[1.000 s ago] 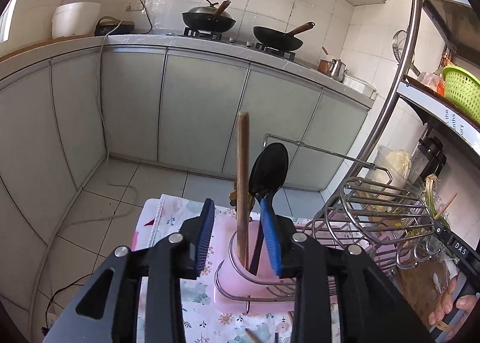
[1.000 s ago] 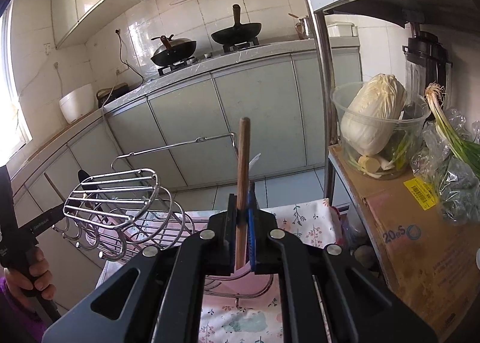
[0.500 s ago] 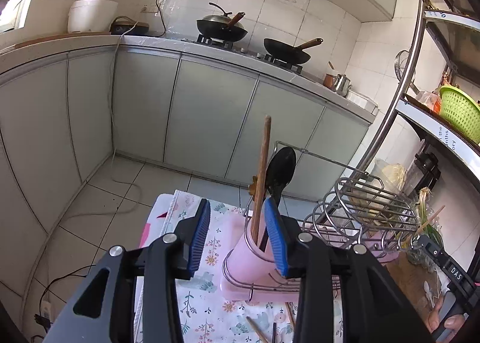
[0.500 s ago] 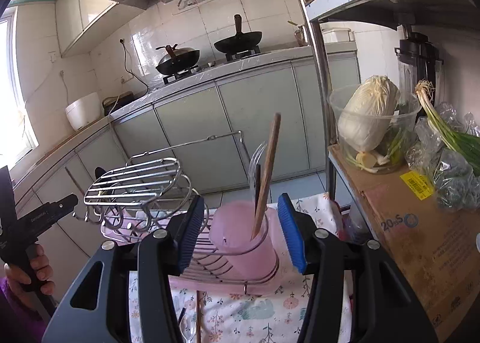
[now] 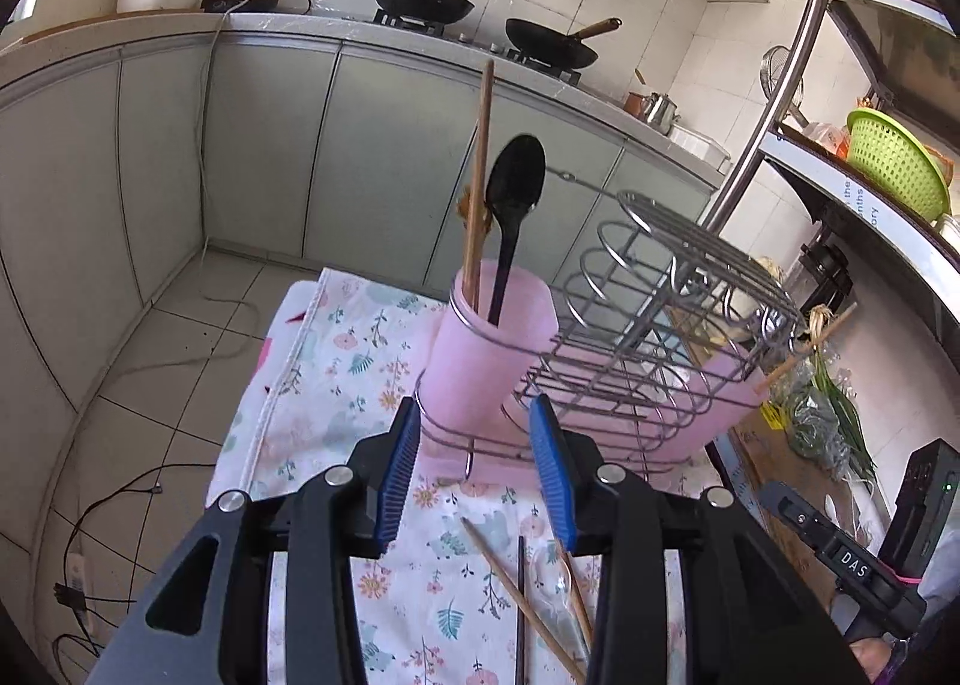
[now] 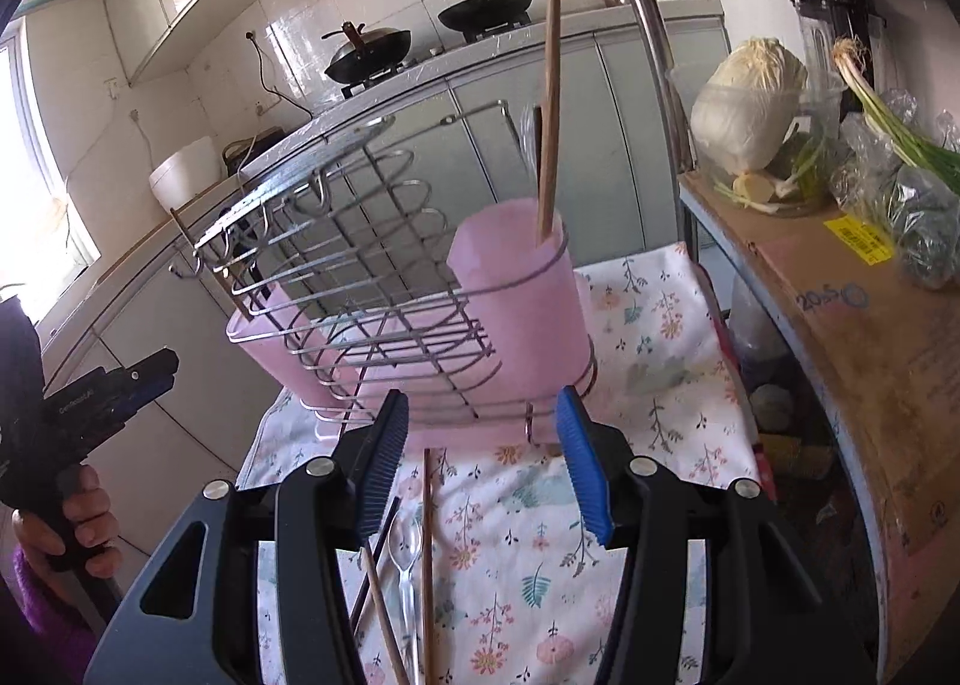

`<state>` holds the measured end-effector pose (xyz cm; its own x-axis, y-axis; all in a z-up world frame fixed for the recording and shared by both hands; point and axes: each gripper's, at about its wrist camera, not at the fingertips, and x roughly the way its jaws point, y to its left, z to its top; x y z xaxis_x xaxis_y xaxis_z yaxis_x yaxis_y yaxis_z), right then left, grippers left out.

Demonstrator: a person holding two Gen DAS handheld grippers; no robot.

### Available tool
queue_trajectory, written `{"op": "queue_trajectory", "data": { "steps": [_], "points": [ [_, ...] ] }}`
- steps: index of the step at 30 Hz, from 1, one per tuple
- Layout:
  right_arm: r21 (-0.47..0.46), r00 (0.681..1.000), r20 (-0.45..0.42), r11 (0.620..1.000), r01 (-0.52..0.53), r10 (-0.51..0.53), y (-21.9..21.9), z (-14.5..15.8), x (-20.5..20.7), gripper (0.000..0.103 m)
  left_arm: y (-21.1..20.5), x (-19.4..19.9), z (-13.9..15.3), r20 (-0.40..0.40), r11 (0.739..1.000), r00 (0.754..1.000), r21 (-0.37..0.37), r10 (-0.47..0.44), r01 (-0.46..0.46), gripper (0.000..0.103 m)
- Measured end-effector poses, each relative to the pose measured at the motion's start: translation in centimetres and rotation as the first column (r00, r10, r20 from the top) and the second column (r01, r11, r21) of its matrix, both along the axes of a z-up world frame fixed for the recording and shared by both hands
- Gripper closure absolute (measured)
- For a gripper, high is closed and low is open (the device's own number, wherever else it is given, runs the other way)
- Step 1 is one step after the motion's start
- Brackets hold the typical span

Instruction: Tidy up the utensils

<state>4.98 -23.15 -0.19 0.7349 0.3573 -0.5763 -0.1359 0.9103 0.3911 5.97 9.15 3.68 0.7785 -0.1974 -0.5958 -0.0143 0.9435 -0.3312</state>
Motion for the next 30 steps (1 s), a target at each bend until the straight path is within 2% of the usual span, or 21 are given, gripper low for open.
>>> {"op": "queue_trajectory", "data": {
  "steps": [11,18,24,30],
  "points": [
    [0.007,0.992,-0.101,0.997,-0.072,0.072,1.4,-3.5,-1.6,0.051,-1.7,-1.4,-6.1,-0.166,0.996,0.985,-0.085,-0.037,0.023,0.066],
    [0.011,0.989,-0.129,0.997,-0.071,0.072,1.5,-4.7,-2.1,0.051,-1.8,-1.8,-7.8,-0.233,0.990,0.971,-0.143,-0.052,0.019,0.066],
    [0.041,0.988,-0.142,0.998,-0.052,0.057,0.6,-5.1,-2.1,0.051,-2.7,-1.0,-9.1,-0.294,0.981,0.951,-0.190,-0.100,0.044,0.069],
    [0.060,0.985,-0.155,0.996,-0.061,0.069,0.6,-5.6,-2.1,0.051,-4.1,1.8,-11.1,-0.389,0.978,0.915,-0.206,-0.106,0.025,0.072]
  ]
}}
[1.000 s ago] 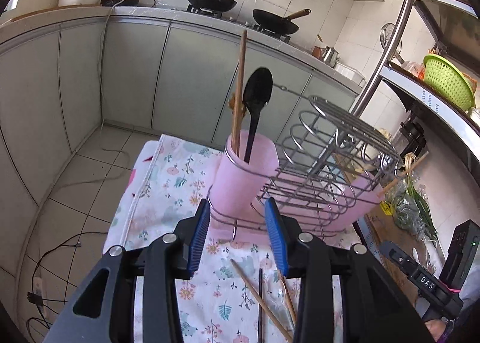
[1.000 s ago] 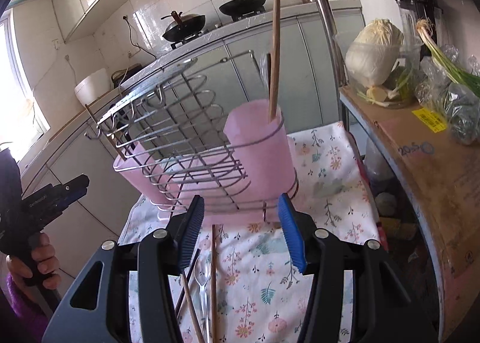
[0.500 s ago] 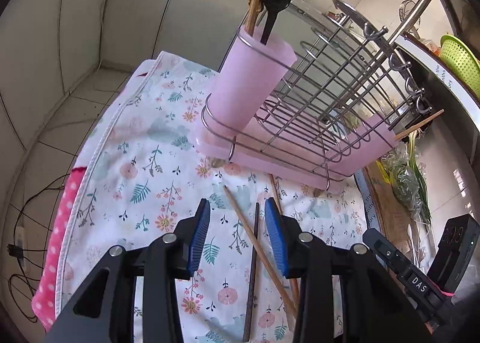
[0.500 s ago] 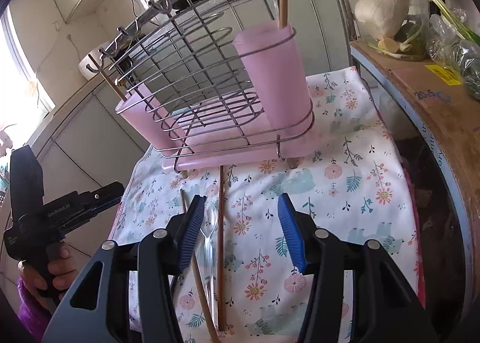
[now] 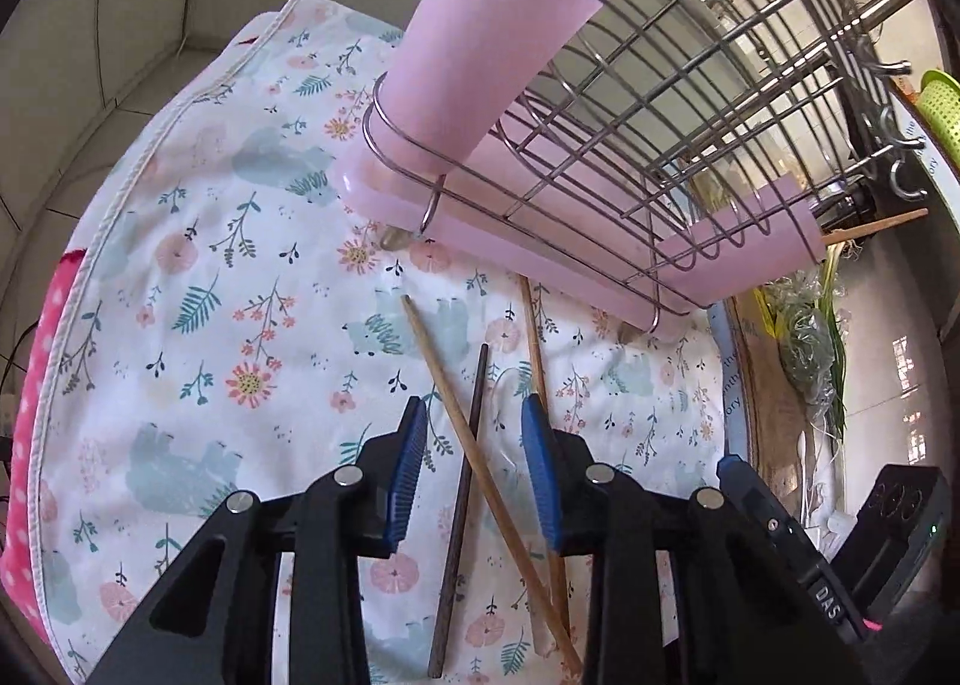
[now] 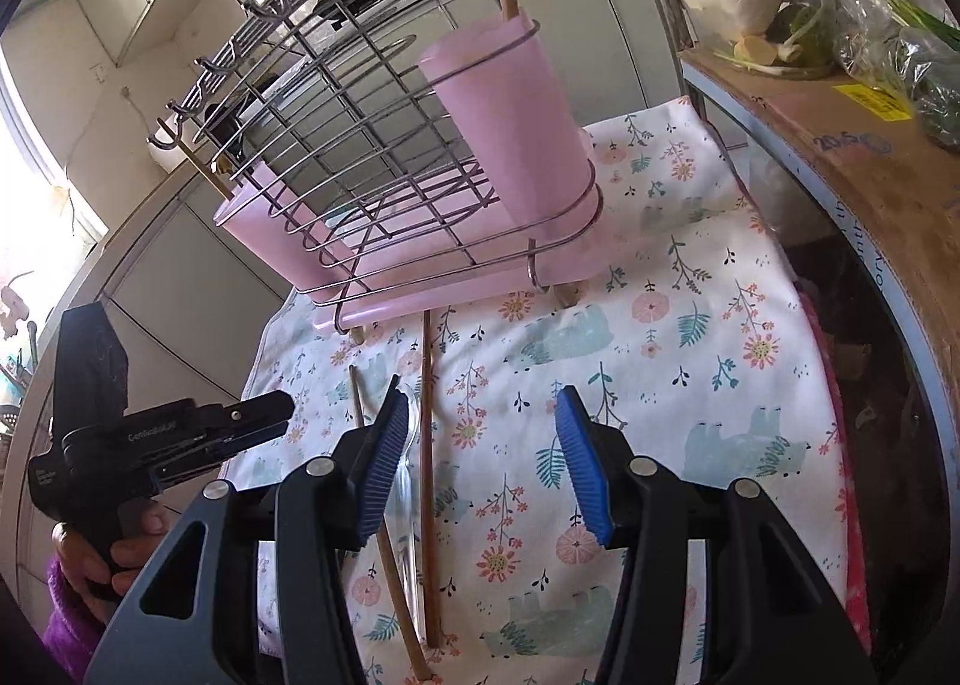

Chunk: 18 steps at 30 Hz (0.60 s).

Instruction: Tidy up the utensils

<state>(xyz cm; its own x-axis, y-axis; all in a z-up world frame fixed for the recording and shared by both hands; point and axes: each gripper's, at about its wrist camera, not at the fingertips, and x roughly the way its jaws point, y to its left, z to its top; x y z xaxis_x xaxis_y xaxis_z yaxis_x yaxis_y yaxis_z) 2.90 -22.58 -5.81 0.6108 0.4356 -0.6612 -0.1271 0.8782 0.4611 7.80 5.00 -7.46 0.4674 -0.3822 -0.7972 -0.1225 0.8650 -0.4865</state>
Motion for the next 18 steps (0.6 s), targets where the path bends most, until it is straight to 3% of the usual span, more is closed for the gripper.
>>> {"op": "queue_trajectory", "data": {
  "steps": [10,13,14,18],
  "points": [
    [0.004,1.000,-0.026,1.000,-0.008,0.008,-0.3,-0.9,0.2,0.051,-1.9,3.6,-3.8,-0.111,0.994,0.993,0.109,0.041,-0.029,0.081],
    [0.002,0.999,-0.036,1.000,-0.013,0.013,-0.1,-1.2,0.4,0.051,-2.2,3.8,-3.7,-0.098,0.992,0.994,0.123,0.040,-0.028,0.083],
    [0.001,0.999,-0.041,1.000,-0.014,0.014,0.0,-1.3,0.5,0.051,-2.3,3.8,-3.7,-0.091,0.990,0.995,0.135,0.038,-0.026,0.093],
    [0.001,0.998,-0.057,1.000,-0.027,0.027,0.5,-1.5,0.9,0.051,-2.0,3.8,-3.5,-0.078,0.993,0.997,0.118,0.013,-0.004,0.095]
  ]
}}
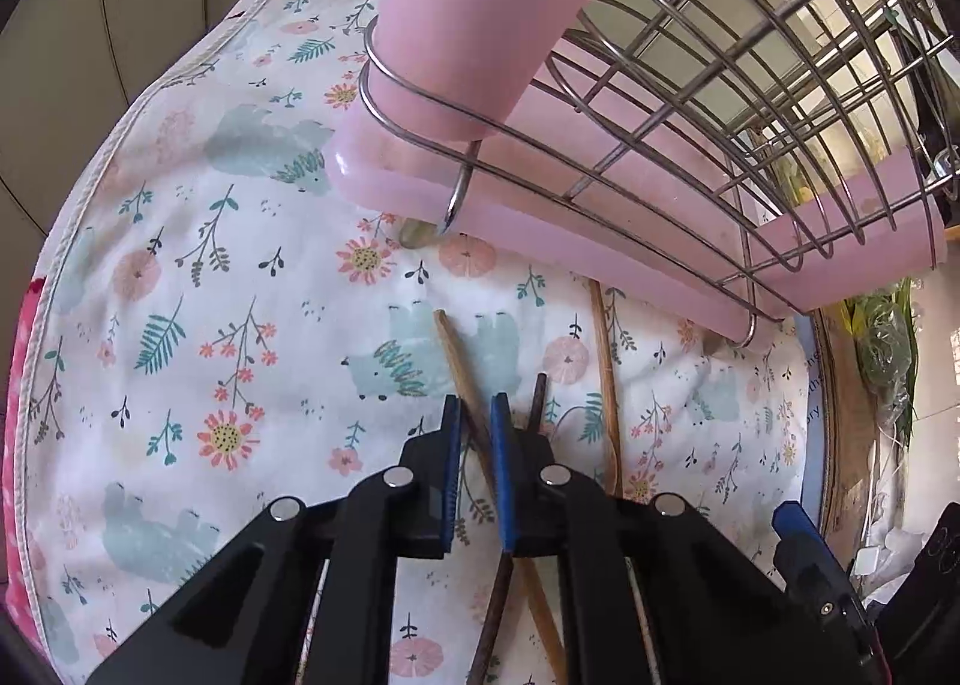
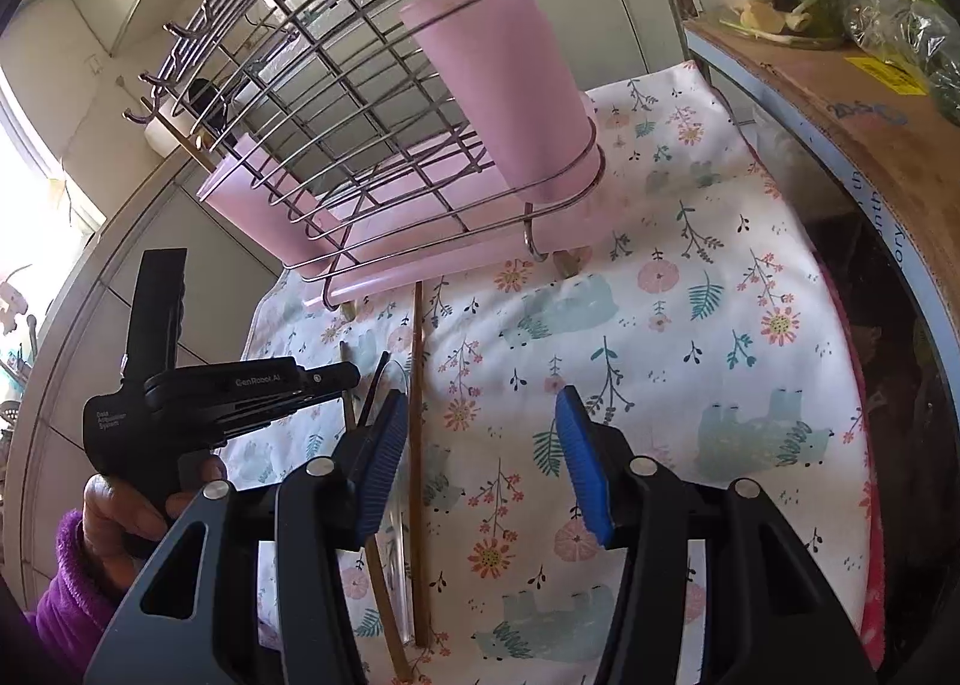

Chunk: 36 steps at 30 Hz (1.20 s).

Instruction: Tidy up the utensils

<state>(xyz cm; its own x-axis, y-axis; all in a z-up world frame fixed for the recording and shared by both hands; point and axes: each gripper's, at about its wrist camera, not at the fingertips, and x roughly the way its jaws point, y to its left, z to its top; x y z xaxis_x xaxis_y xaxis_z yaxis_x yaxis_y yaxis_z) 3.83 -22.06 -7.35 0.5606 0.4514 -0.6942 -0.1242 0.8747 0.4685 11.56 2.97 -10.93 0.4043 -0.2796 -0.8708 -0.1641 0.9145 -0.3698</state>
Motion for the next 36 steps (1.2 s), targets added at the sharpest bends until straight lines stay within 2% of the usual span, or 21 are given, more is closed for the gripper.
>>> {"op": "queue_trajectory", "data": {
  "steps": [3,6,10,12,15,22,25,26,30,32,36],
  "points": [
    [-0.010,1.000,-0.001,1.000,-0.012,0.012,0.7,0.0,0.4,0.051,1.2,-0.5,1.0,0.022,1.000,1.000,-0.026,-0.014,0.014,0.098],
    [-0.031,0.999,-0.001,0.999,-0.036,0.036,1.8,0.0,1.0,0.051,2.8,-1.4,2.5,0.071,0.999,0.997,-0.019,-0.029,0.031,0.098],
    [-0.070,0.996,0.008,0.994,-0.083,0.084,4.3,0.1,2.3,0.053,4.3,-2.6,3.9,0.133,0.999,0.990,0.035,-0.035,0.030,0.098],
    [-0.108,0.993,0.001,0.987,-0.116,0.117,5.9,0.0,3.2,0.064,4.9,-3.2,4.0,0.155,0.998,0.988,0.054,-0.028,0.020,0.098],
    [-0.179,0.988,-0.026,0.972,-0.154,0.151,8.3,-0.5,4.8,0.080,6.2,-3.8,3.6,0.155,0.999,0.988,0.030,-0.015,0.011,0.098],
    [-0.307,0.985,-0.073,0.936,-0.170,0.154,11.9,-2.3,8.5,0.083,9.2,-4.3,2.2,0.140,0.999,0.990,-0.026,0.024,-0.021,0.098],
    [-0.363,0.986,-0.084,0.917,-0.167,0.146,13.0,-2.9,9.3,0.092,9.3,-4.3,1.7,0.136,0.999,0.990,-0.033,0.030,-0.026,0.098],
    [-0.379,0.986,-0.082,0.911,-0.163,0.142,13.1,-2.9,9.3,0.098,9.5,-4.3,1.6,0.136,0.999,0.990,-0.035,0.029,-0.024,0.098],
    [-0.363,0.985,-0.102,0.917,-0.165,0.137,12.3,-2.6,8.6,0.099,9.6,-4.3,1.4,0.139,0.999,0.990,-0.034,0.021,-0.016,0.098],
    [-0.360,0.986,-0.107,0.920,-0.158,0.128,11.2,-2.3,7.8,0.103,9.4,-4.4,1.3,0.138,0.999,0.990,-0.037,0.013,-0.009,0.098],
    [-0.337,0.990,-0.115,0.934,-0.121,0.086,8.5,-2.0,6.4,0.103,8.6,-4.3,1.1,0.132,1.000,0.991,-0.023,-0.009,0.012,0.098]
  ]
}}
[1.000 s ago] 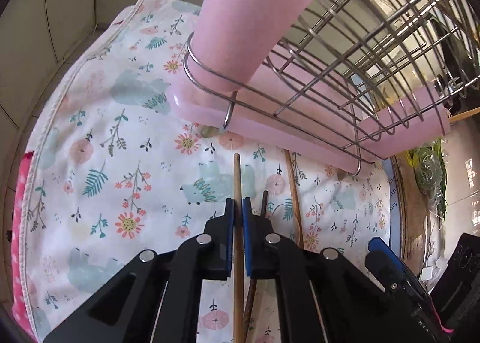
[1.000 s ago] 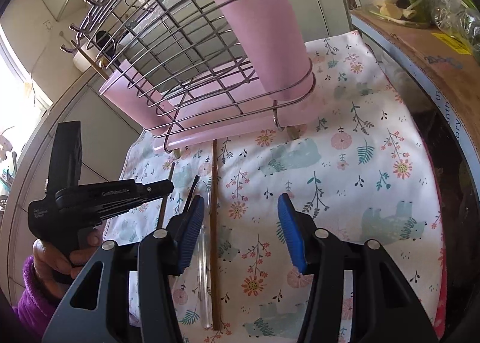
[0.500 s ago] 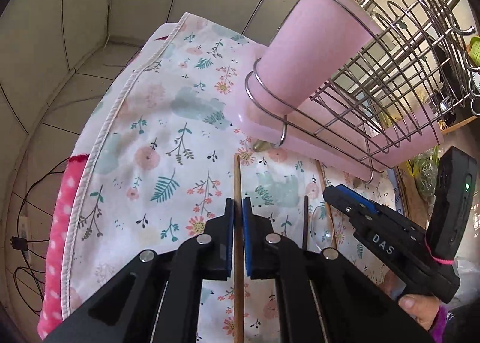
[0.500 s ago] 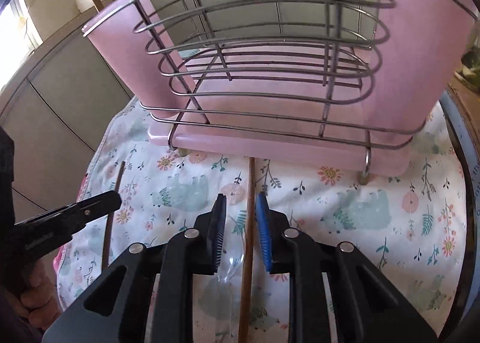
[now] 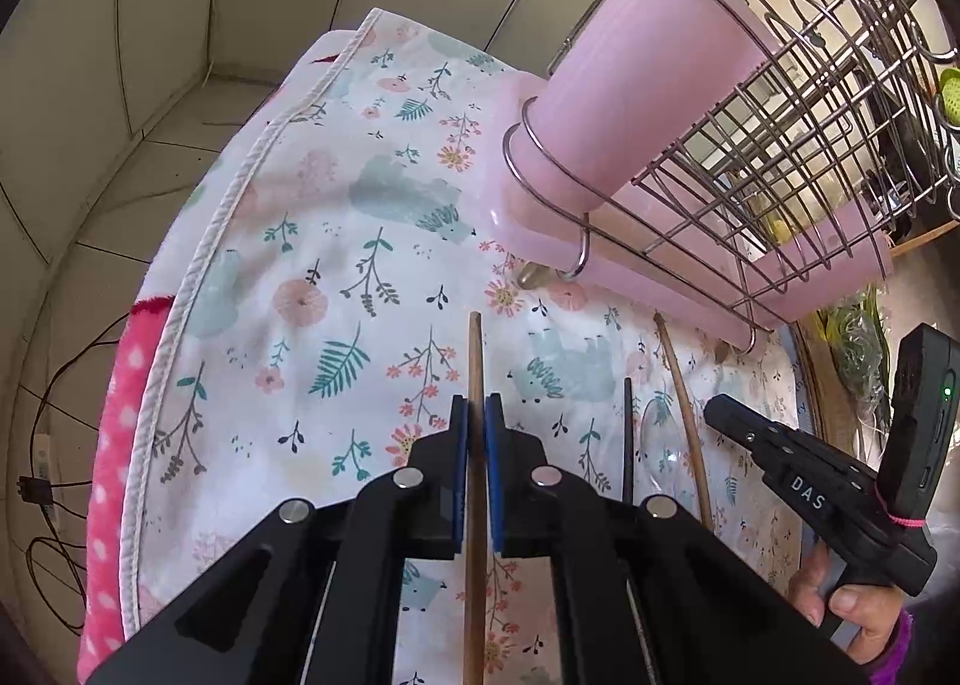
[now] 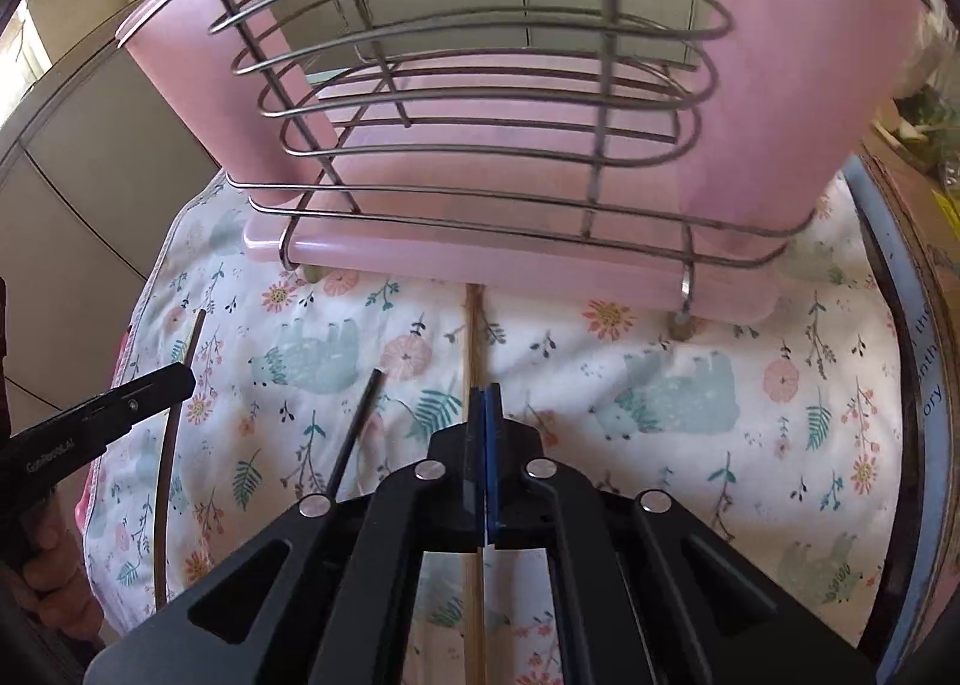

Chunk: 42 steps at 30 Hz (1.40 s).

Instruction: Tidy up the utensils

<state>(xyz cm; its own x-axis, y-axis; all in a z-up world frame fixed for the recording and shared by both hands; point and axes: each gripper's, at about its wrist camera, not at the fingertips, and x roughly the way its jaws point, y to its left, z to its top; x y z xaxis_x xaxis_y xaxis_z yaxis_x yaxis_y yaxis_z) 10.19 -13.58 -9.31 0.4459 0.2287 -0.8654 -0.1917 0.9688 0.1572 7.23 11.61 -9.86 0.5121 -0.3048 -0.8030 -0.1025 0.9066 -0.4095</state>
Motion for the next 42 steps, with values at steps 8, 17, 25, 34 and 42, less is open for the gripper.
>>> {"op": "queue_trajectory", "data": {
  "steps": [8,17,25,34,42],
  "points": [
    [0.119,0.998,-0.043,0.992,0.042,-0.038,-3.5,0.3,-1.2,0.103,-1.2,0.3,-0.5,-0.026,0.999,0.999,0.034,-0.025,0.026,0.098],
    [0.028,0.997,-0.030,0.997,-0.066,0.067,1.5,0.1,0.4,0.091,-1.6,0.5,-1.4,-0.053,0.999,0.998,0.041,-0.030,0.032,0.098],
    [-0.061,0.995,-0.043,0.993,-0.097,0.095,2.8,-1.2,1.7,0.082,-2.2,1.1,-1.6,-0.060,0.997,0.997,0.060,-0.046,0.049,0.098],
    [-0.035,0.994,-0.033,0.994,-0.104,0.103,4.6,-1.7,2.0,0.097,-3.0,2.0,-0.6,-0.061,0.993,0.996,0.098,-0.068,0.073,0.098],
    [0.052,0.997,-0.002,0.995,-0.079,0.079,2.4,0.3,-0.5,0.097,-2.6,0.0,3.4,0.061,0.994,0.996,0.095,-0.061,0.055,0.098]
  ]
}}
